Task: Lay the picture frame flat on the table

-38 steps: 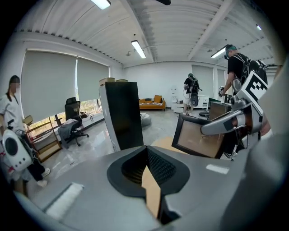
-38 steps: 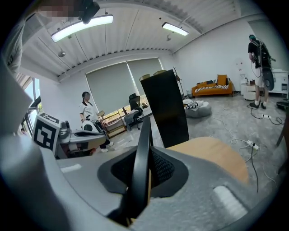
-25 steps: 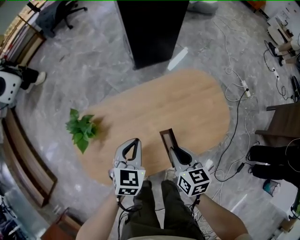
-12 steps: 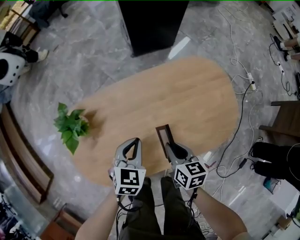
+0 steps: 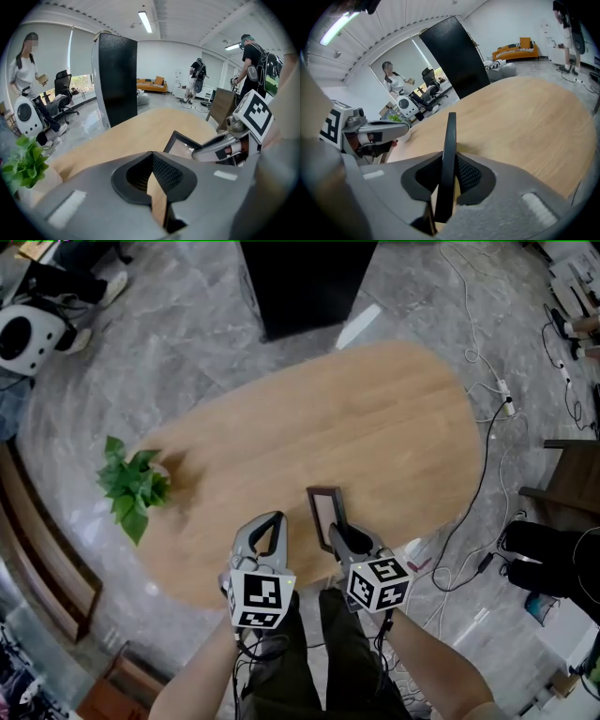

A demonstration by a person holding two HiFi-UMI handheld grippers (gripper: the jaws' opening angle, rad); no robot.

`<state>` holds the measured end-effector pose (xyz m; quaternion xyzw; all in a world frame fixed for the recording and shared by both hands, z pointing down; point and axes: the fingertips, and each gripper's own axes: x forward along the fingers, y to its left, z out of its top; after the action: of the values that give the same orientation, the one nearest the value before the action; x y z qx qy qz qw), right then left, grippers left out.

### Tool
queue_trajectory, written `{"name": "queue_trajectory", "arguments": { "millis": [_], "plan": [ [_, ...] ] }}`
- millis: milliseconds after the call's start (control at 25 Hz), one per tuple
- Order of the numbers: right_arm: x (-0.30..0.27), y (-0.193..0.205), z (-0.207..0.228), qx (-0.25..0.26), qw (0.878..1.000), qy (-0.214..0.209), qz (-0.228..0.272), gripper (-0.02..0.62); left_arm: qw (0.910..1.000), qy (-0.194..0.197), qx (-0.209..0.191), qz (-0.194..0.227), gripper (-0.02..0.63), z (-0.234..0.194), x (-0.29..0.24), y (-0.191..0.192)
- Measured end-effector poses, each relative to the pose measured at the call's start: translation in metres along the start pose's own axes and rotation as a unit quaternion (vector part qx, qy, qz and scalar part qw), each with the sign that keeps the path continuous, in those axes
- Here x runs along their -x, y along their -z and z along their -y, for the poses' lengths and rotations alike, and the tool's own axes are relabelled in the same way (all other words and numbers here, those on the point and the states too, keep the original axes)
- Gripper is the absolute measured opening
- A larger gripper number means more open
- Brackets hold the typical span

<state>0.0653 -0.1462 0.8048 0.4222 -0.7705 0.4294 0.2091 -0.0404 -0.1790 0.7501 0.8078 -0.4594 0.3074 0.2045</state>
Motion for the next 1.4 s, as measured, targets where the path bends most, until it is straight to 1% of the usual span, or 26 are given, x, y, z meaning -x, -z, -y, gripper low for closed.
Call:
{"name": "queue_trajectory", "arguments": {
  "millis": [240,400,560,680,760,840,960,1080,1160,1280,1400],
  "plan": [
    [-0.005,0.004,0.019,0.022,0.999,0.026,-0.018,0.073,1.0000,0.007,-0.002,-0.003,0.020,0.008,-0.001,0.006],
    [-0.009,0.006,0.035,0.026,0.999,0.035,-0.023,0.113,0.9997,0.002,-0.005,-0.024,0.020,0.011,0.000,0.015],
    [-0.014,0.009,0.047,0.025,0.999,0.039,-0.019,0.153,0.9998,0.006,-0.005,-0.016,0.020,0.015,-0.001,0.015],
    [-0.018,0.015,0.057,0.029,0.998,0.049,-0.026,0.180,0.9998,0.004,-0.008,-0.020,0.020,0.015,-0.001,0.018],
    [-0.021,0.021,0.062,0.036,0.997,0.057,-0.035,0.190,0.9996,0.004,-0.006,-0.026,0.020,0.015,-0.002,0.023],
    [-0.024,0.026,0.064,0.053,0.995,0.065,-0.044,0.195,0.9996,0.003,-0.005,-0.028,0.020,0.014,-0.002,0.025],
    [-0.024,0.030,0.064,0.094,0.991,0.074,-0.054,0.193,0.9997,0.006,-0.004,-0.025,0.020,0.016,-0.002,0.024],
    [-0.021,0.030,0.062,0.092,0.991,0.079,-0.053,0.193,0.9995,0.005,-0.003,-0.031,0.020,0.015,0.001,0.028],
    [-0.016,0.027,0.062,0.087,0.991,0.087,-0.048,0.188,0.9996,0.001,-0.006,-0.028,0.020,0.012,0.004,0.025],
    [-0.004,0.015,0.058,0.083,0.991,0.094,-0.037,0.145,0.9999,0.004,-0.004,-0.014,0.020,0.013,0.010,0.012],
    [0.013,-0.010,0.043,0.087,0.992,0.091,-0.014,0.062,1.0000,0.004,-0.003,-0.002,0.020,0.011,0.021,-0.003]
  ]
}}
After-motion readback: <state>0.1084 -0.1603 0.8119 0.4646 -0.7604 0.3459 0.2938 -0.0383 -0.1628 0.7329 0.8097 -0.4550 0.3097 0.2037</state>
